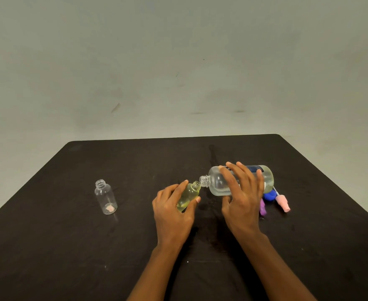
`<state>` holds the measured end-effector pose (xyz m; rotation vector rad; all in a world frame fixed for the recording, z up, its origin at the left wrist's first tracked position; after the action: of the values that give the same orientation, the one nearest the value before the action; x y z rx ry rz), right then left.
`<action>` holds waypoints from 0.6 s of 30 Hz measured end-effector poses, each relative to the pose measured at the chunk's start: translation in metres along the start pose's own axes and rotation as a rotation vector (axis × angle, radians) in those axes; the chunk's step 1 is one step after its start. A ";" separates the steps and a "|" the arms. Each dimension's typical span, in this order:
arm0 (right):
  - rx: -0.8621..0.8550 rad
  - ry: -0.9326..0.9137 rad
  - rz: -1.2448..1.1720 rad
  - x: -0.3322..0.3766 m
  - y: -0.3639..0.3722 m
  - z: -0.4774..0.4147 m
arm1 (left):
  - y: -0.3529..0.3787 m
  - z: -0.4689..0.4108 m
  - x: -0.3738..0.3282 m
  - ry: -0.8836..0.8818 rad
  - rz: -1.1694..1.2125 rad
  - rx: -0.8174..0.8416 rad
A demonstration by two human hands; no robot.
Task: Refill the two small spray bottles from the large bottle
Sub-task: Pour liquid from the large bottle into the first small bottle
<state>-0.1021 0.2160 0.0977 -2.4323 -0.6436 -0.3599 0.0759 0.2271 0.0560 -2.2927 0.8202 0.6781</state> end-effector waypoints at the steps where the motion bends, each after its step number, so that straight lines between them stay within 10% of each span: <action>1: -0.001 0.000 -0.001 0.000 0.000 0.000 | 0.000 0.000 0.000 0.002 -0.003 0.002; 18: -0.009 -0.003 0.002 0.000 0.000 0.000 | 0.001 0.000 0.000 0.004 -0.001 0.008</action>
<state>-0.1027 0.2163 0.0974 -2.4420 -0.6426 -0.3586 0.0752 0.2268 0.0559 -2.2882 0.8222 0.6687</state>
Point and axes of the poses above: each hand's wrist, its own z-axis away from the middle knuckle, its own y-axis out of the palm, x = y × z, the point moved 10 cm from there along -z, towards the middle knuckle, and after that the axes turned 7 degrees about y, right-handed, at the moved point
